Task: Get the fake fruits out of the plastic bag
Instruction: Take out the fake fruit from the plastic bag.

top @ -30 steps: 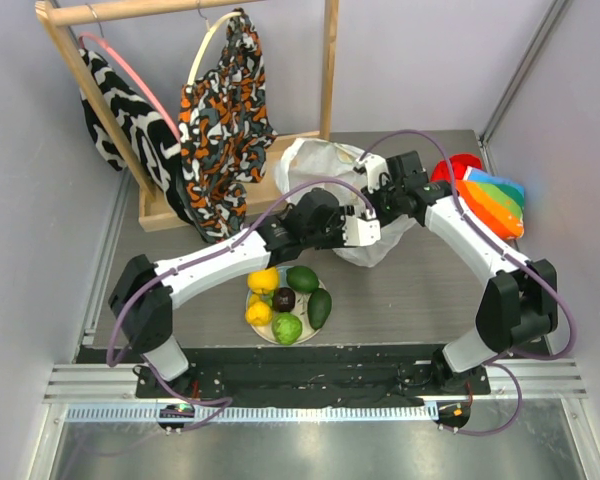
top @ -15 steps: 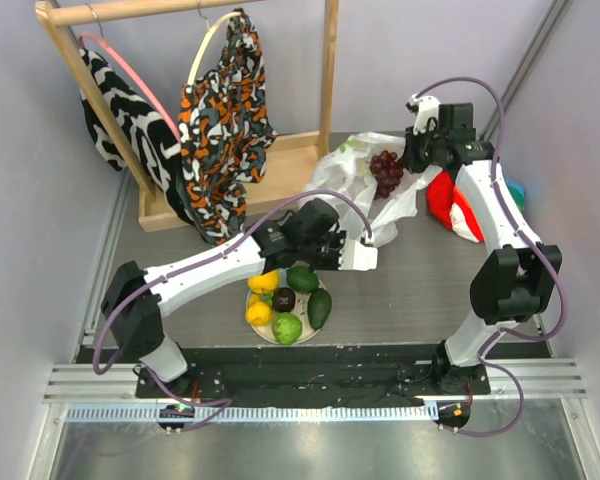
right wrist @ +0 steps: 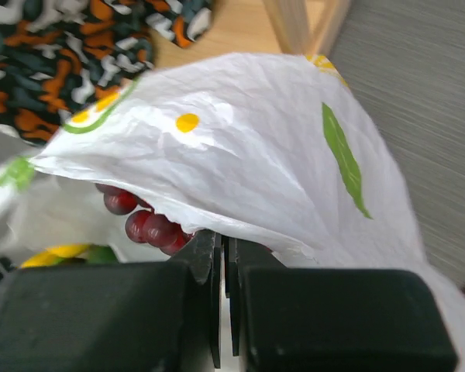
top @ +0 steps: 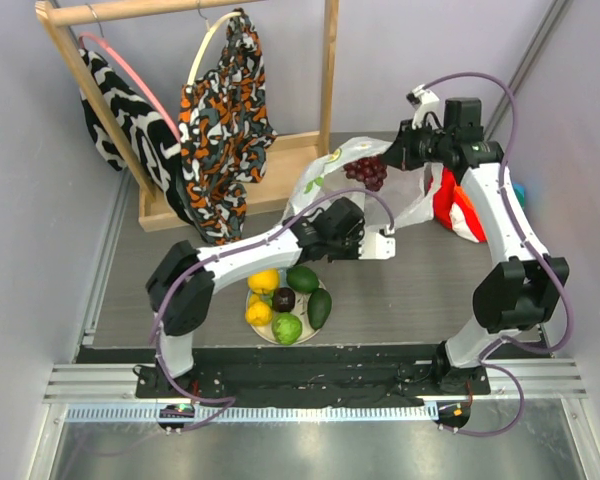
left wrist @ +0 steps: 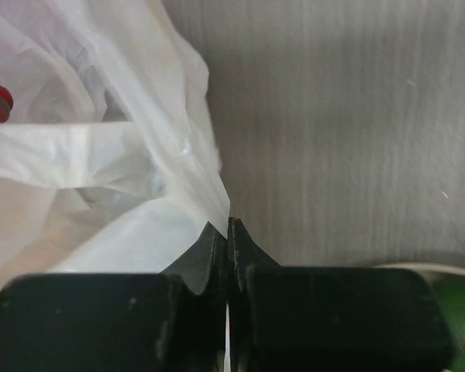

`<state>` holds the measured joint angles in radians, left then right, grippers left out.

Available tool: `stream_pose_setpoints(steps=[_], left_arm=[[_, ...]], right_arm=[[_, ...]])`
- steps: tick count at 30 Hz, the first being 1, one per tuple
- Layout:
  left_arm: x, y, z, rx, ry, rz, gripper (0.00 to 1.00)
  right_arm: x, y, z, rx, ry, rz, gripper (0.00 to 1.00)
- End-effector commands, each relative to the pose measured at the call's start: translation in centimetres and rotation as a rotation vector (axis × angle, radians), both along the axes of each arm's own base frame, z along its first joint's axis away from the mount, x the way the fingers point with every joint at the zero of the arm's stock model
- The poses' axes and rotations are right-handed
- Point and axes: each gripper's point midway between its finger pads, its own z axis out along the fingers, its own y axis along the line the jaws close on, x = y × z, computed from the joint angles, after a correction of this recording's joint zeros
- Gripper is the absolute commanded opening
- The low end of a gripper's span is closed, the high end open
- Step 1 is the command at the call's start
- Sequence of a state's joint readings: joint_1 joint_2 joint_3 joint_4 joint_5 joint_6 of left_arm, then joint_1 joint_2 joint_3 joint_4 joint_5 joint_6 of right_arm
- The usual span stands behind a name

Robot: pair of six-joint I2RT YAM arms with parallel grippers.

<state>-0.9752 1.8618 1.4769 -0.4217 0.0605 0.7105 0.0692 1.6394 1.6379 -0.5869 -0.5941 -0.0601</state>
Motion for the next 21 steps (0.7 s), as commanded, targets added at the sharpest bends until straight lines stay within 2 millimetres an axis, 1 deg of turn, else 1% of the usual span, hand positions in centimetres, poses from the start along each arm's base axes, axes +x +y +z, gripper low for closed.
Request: stream_pose_setpoints(steps=[1, 2, 4, 5, 6, 7, 8, 11, 13, 14, 16, 17, 18, 19, 20, 21], left_arm=[[3.7, -3.0, 6.1, -0.168, -0.135, 0.097, 0.01], [3.8, -3.0, 6.4, -0.173, -0.136, 0.107, 0.06], [4.1, -2.7, 7.0, -0.18, -0.146, 0.133, 0.12], [4.1, -2.6, 7.5, -0.186, -0.151, 0.14, 0.14], [4.1, -2.4, 8.0, -0.199, -0.154, 0.147, 0.14], [4.0, -2.2, 9.3, -0.232, -0.156, 0.164, 0.14], [4.2, -2.0, 10.3, -0.255, -0.164, 0.177, 0.13], [4.1, -1.5, 12.0, -0.281, -0.176, 0.198, 0.13], [3.9, -1.2, 12.5, -0.285, -0.176, 0.198, 0.15], [3.5, -0.7, 13.0, -0.29, -0.157, 0.204, 0.22], [2.3, -0.8, 14.6, -0.334, -0.099, 0.182, 0.34], [1.3, -0.1, 14.4, -0.319, -0.023, 0.175, 0.47], [-0.3, -0.1, 15.9, -0.364, 0.059, 0.147, 0.54], [-1.1, 0.2, 17.8, -0.394, 0.089, 0.135, 0.62], [-2.2, 1.4, 18.0, -0.369, 0.136, 0.137, 0.71], [-3.5, 2.2, 20.0, -0.411, 0.161, 0.125, 0.72]], right_arm=[[-2.7, 2.1, 6.5, 0.192, -0.095, 0.093, 0.01], [-3.3, 2.2, 6.4, 0.207, -0.088, 0.094, 0.01], [-3.7, 2.3, 6.4, 0.224, -0.081, 0.092, 0.01], [-4.0, 2.3, 5.8, 0.236, -0.057, 0.091, 0.01], [-4.3, 2.3, 5.6, 0.239, -0.051, 0.098, 0.01], [-4.7, 2.4, 5.0, 0.236, -0.037, 0.103, 0.01], [-5.0, 2.2, 3.7, 0.226, -0.013, 0.098, 0.01], [-6.5, 2.5, 2.1, 0.239, 0.04, 0.116, 0.01], [-7.3, 2.8, 2.7, 0.264, 0.038, 0.128, 0.01], [-7.5, 2.8, 2.8, 0.265, 0.038, 0.126, 0.01], [-8.1, 2.6, 3.5, 0.252, 0.021, 0.126, 0.01], [-8.2, 2.5, 4.3, 0.245, -0.002, 0.13, 0.01], [-8.4, 2.5, 4.7, 0.241, -0.015, 0.136, 0.01], [-8.6, 2.5, 5.1, 0.238, -0.024, 0.14, 0.01], [-8.8, 2.5, 6.2, 0.239, -0.051, 0.146, 0.01], [-9.0, 2.6, 6.7, 0.243, -0.063, 0.155, 0.01]])
